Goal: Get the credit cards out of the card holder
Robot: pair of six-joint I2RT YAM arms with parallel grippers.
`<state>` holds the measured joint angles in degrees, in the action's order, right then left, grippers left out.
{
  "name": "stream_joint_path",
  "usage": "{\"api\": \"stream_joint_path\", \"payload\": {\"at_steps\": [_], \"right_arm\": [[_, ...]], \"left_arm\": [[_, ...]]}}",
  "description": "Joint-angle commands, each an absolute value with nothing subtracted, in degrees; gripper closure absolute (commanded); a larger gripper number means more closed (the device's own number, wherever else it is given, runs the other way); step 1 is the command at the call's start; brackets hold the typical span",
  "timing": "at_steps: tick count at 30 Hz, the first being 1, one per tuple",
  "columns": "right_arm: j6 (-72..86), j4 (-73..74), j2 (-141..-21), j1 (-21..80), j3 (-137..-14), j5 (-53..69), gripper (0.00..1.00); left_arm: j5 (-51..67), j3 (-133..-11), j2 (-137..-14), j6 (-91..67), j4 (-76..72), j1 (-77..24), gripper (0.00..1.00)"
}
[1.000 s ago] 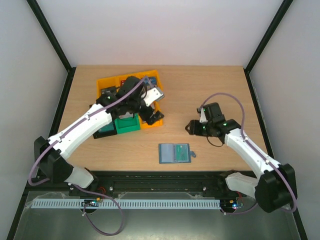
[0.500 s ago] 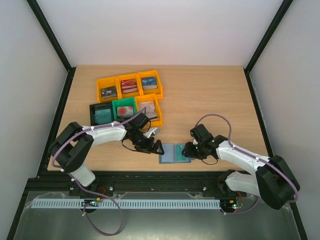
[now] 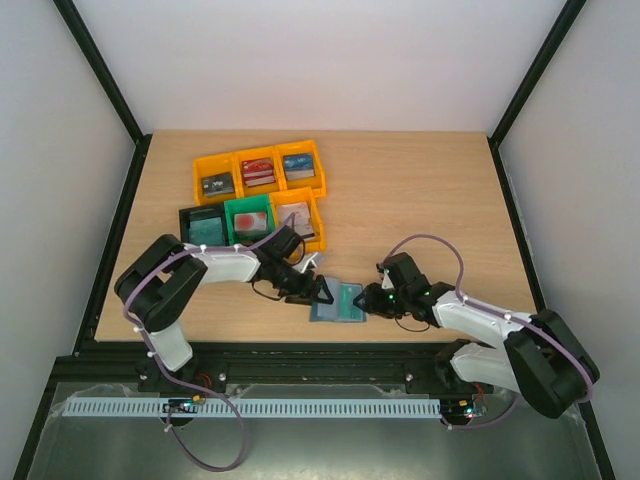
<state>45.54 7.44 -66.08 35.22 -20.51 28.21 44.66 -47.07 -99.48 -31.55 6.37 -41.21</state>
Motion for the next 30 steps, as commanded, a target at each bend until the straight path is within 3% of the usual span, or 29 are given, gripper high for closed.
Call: {"api": "stream_joint_path", "payload": {"at_steps": [1,5,9,12,18,23,30], "right_arm": [[47.0,-0.9,-68.2,35.9,-18.8,34.5,0.65],[46.0,-0.4,-69.0,35.9,-19.5,34.0,0.69],[44.9,1.7,-67.8,35.9,-20.2,33.5,0.69],[41.1,7.8,-64.8,35.7,-23.2,30.5,0.64],[34.0,14.1,-53.2,31.2,-31.1,27.2,0.41],[27.9,11.4,-45.5,27.6,-37.3,33.3,0.28],[23.0,1.0,-42.5,27.4,-42.3,48.3,0.02]], "left_arm": [[40.8,-46.8,-102.8,-30.5,5.7,-42.1,0.33],[40.2,-47.5,-103.1,-29.5,6.5,-42.2,0.61],[39.9,-48.7,-103.4,-27.8,8.0,-42.2,0.96],[38.2,-52.4,-102.4,-22.5,12.8,-42.4,0.98],[29.4,-70.7,-96.4,-0.5,32.5,-44.5,0.98],[29.5,-84.1,-88.6,13.7,49.6,-43.5,0.98],[34.9,-99.4,-81.6,25.4,64.2,-43.5,0.98]]}}
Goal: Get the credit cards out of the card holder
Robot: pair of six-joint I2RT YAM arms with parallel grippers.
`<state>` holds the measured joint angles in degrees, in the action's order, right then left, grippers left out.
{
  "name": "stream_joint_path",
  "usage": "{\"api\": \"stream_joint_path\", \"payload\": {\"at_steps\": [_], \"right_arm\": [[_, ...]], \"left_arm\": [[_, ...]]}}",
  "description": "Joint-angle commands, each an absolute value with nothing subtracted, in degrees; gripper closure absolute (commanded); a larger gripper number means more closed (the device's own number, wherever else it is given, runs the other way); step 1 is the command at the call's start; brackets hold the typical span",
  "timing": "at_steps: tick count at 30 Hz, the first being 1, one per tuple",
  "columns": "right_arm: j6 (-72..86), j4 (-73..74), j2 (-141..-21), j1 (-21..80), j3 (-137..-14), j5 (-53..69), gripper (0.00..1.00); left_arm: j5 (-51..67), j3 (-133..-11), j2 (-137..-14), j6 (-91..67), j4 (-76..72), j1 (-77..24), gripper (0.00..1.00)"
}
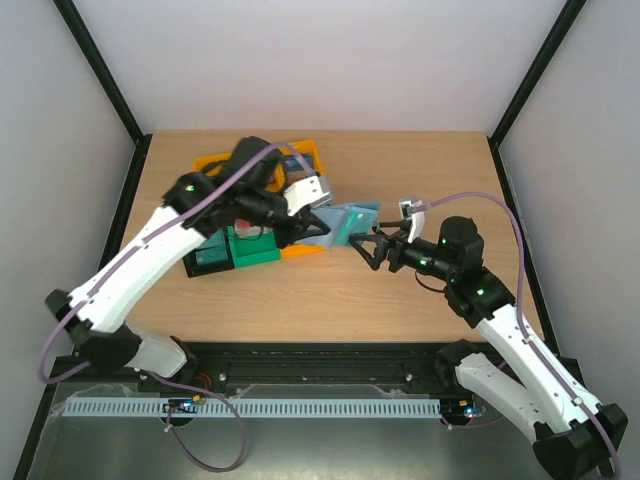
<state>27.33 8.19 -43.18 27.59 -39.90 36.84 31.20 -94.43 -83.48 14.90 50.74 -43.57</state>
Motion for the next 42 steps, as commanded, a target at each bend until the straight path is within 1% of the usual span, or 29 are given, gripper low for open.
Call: {"api": "stream_joint_path", "payload": {"at_steps": [1,6,7,8,11,13,14,15,17,18,20,21,22,25,26,27,29,31,32,34,36,38,40,42], "right_arm": [[23.1,-0.7,-42.7,27.4,-42.8,50.8,0.0],[24.8,-6.3,-45.1,27.4,-44.4,58.4,0.01],[25.7,-7.6,-45.8,27.4,-44.7,60.5,0.04],[26.2,-8.4,-46.4,27.4,-45.0,62.7,0.09],[26.8,-9.9,-47.0,27.5,-45.3,65.1,0.48],[26.8,-10.9,-46.5,27.4,-45.1,66.0,0.76],[26.9,-11.4,-46.0,27.5,-44.9,66.1,0.89],[27.0,-11.8,-45.3,27.4,-44.7,65.7,0.97],[26.6,-11.7,-43.8,27.4,-44.4,63.2,0.98],[26.4,-11.3,-43.2,27.4,-44.2,61.9,0.98],[25.9,-9.4,-42.7,27.4,-44.3,59.0,0.98],[25.4,-7.5,-43.0,27.4,-44.5,56.9,0.98],[24.7,-4.9,-43.6,27.4,-44.9,54.3,0.98],[23.1,4.4,-47.4,27.4,-47.4,42.0,0.98],[23.0,8.1,-49.1,27.4,-48.4,36.2,0.98],[23.3,12.2,-51.4,27.4,-49.7,30.4,0.98],[24.1,19.3,-56.2,27.5,-52.5,20.6,0.98],[25.2,24.7,-60.4,27.6,-54.7,15.2,0.98],[25.6,25.5,-61.9,27.8,-55.6,14.3,0.98],[26.7,25.5,-63.4,29.2,-56.8,13.7,0.98],[27.0,24.2,-64.1,31.4,-58.1,14.1,0.98],[26.4,22.0,-64.4,33.2,-58.8,17.5,0.98],[26.1,18.3,-64.4,34.1,-58.1,23.9,0.98],[26.7,13.8,-63.8,34.1,-56.4,30.2,0.98]], "left_arm": [[35.0,-100.3,-81.4,26.0,64.7,-43.5,0.98],[37.5,-105.1,-81.8,28.5,67.0,-43.5,0.98],[38.4,-106.0,-82.0,28.8,67.3,-43.5,0.98],[39.4,-106.8,-82.2,29.1,67.7,-43.5,0.98],[40.8,-108.3,-82.5,29.6,68.3,-43.5,0.98],[40.9,-108.4,-82.5,29.7,68.3,-43.5,0.98],[40.6,-108.4,-82.5,29.6,68.2,-43.5,0.98],[40.2,-108.4,-82.5,29.3,67.9,-43.4,0.98],[37.4,-108.0,-82.2,26.8,65.8,-42.5,0.98],[35.5,-107.3,-81.9,25.0,63.9,-41.7,0.94],[30.8,-105.0,-81.4,20.1,59.3,-39.1,0.76],[28.2,-103.5,-81.3,17.5,56.9,-37.4,0.63],[25.3,-102.2,-81.1,15.1,54.8,-35.8,0.53],[18.9,-98.5,-80.3,9.2,49.0,-29.2,0.36],[17.4,-97.3,-79.9,8.0,47.5,-27.0,0.32],[15.1,-96.3,-79.5,7.5,46.2,-25.9,0.3],[10.7,-94.0,-78.7,8.3,44.8,-25.6,0.29],[11.8,-92.4,-78.2,8.8,44.8,-25.7,0.29],[14.4,-91.6,-78.0,9.1,45.3,-25.9,0.32],[21.8,-90.7,-77.9,10.3,46.9,-27.6,0.42],[31.9,-90.6,-78.3,11.8,48.9,-30.3,0.48],[39.8,-90.7,-79.4,11.9,49.8,-32.5,0.51],[44.4,-90.9,-80.8,9.8,49.0,-33.4,0.51],[45.9,-90.8,-82.2,6.8,47.1,-33.6,0.52]]}}
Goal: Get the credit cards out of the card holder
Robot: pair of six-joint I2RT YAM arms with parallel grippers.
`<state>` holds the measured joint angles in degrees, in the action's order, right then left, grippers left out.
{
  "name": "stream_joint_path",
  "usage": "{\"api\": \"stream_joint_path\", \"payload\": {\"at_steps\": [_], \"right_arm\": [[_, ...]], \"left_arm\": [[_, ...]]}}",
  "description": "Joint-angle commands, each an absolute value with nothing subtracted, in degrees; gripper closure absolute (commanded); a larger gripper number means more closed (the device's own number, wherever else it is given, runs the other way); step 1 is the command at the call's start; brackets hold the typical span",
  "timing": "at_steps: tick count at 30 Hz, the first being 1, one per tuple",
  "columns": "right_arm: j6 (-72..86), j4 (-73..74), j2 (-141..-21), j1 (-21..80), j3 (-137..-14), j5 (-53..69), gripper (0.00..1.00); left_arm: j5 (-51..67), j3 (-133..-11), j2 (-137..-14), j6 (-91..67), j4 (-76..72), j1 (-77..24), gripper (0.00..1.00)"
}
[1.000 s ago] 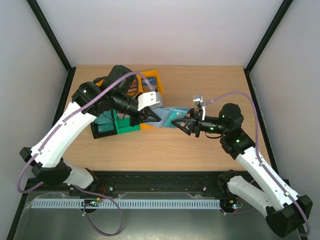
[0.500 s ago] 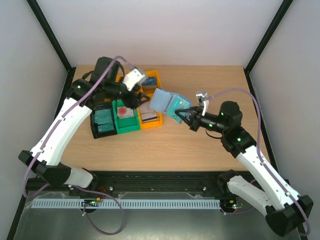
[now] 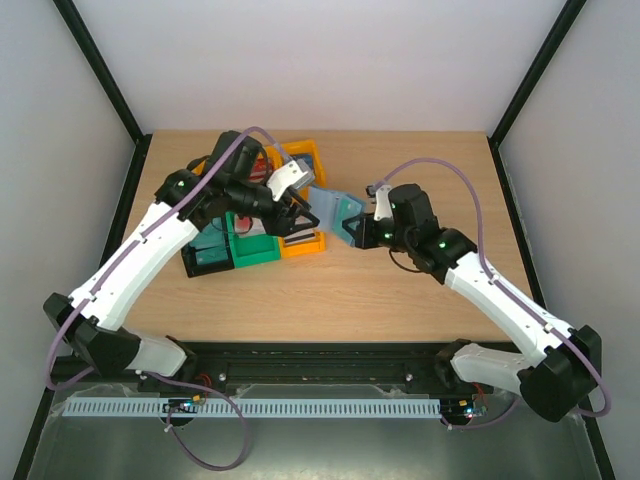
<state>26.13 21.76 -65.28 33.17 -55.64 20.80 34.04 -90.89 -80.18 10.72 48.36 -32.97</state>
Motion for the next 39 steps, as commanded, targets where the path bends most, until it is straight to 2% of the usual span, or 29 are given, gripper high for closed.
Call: {"api": "stream_joint_path", "payload": {"at_steps": [1,5,12,20,28,31,34,35,39], "right_arm": [[27.2,11.9,-63.4,34.2,-55.6,32.7,0.98],[27.9,6.3,-62.1,34.2,-53.7,40.6,0.98],[29.3,-3.5,-58.7,34.2,-49.7,51.2,0.98],[30.9,-12.3,-55.7,34.2,-46.6,58.3,0.98],[32.3,-16.8,-59.4,34.2,-48.6,55.6,0.98],[31.5,-16.7,-59.7,34.2,-48.8,55.0,0.98],[30.1,-15.1,-59.3,34.2,-48.5,54.1,0.98],[29.3,-13.8,-59.1,34.1,-48.6,53.3,0.96],[27.4,-10.6,-57.4,34.0,-46.9,49.8,0.72]], "left_arm": [[46.2,-90.7,-82.9,5.8,46.4,-33.8,0.52],[46.7,-89.6,-84.3,3.2,44.3,-34.4,0.52],[40.8,-89.1,-84.7,2.5,43.4,-34.3,0.51],[42.4,-88.8,-84.1,3.6,44.3,-33.6,0.51],[51.4,-91.3,-85.7,10.5,49.7,-38.6,0.75],[53.4,-92.5,-85.3,12.4,51.1,-38.6,0.97],[51.5,-92.2,-84.5,13.3,51.5,-38.1,0.98],[51.2,-91.9,-84.2,13.2,51.3,-37.6,0.98],[50.8,-91.3,-83.1,11.9,50.1,-34.8,0.98]]}}
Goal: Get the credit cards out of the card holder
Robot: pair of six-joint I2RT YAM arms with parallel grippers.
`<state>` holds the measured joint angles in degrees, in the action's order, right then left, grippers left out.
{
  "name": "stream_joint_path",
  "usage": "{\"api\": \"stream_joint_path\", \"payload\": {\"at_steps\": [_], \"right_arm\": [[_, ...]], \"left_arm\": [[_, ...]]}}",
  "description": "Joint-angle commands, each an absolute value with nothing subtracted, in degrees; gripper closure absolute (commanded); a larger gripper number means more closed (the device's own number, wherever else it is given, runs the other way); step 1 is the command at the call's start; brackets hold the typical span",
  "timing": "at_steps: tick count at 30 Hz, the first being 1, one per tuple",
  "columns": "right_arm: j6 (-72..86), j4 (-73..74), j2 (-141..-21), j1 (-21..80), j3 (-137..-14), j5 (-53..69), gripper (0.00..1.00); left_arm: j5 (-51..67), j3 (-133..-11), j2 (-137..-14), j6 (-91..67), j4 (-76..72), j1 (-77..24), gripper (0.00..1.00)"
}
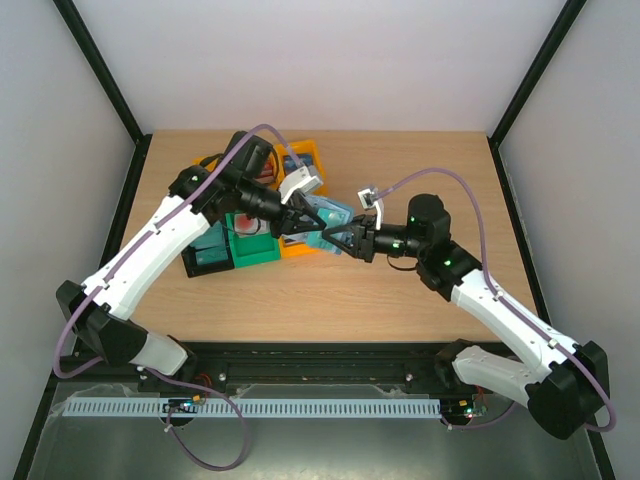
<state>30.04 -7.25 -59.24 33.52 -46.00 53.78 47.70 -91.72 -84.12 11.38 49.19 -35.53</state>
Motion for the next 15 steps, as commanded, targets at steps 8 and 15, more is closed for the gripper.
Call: {"api": "stream_joint_path", "payload": {"at_steps": [8,15], "right_arm": [[27.8,-10.7,-54.9,33.7,-43.4,50.3,0.9],[26.6,-9.0,-53.9,33.4,-43.5,49.9,0.98]], "left_arm": [[51.8,-90.8,-80.9,12.8,50.7,-32.4,0.98],[52.0,-91.1,-80.0,13.0,51.1,-30.9,0.98]]}}
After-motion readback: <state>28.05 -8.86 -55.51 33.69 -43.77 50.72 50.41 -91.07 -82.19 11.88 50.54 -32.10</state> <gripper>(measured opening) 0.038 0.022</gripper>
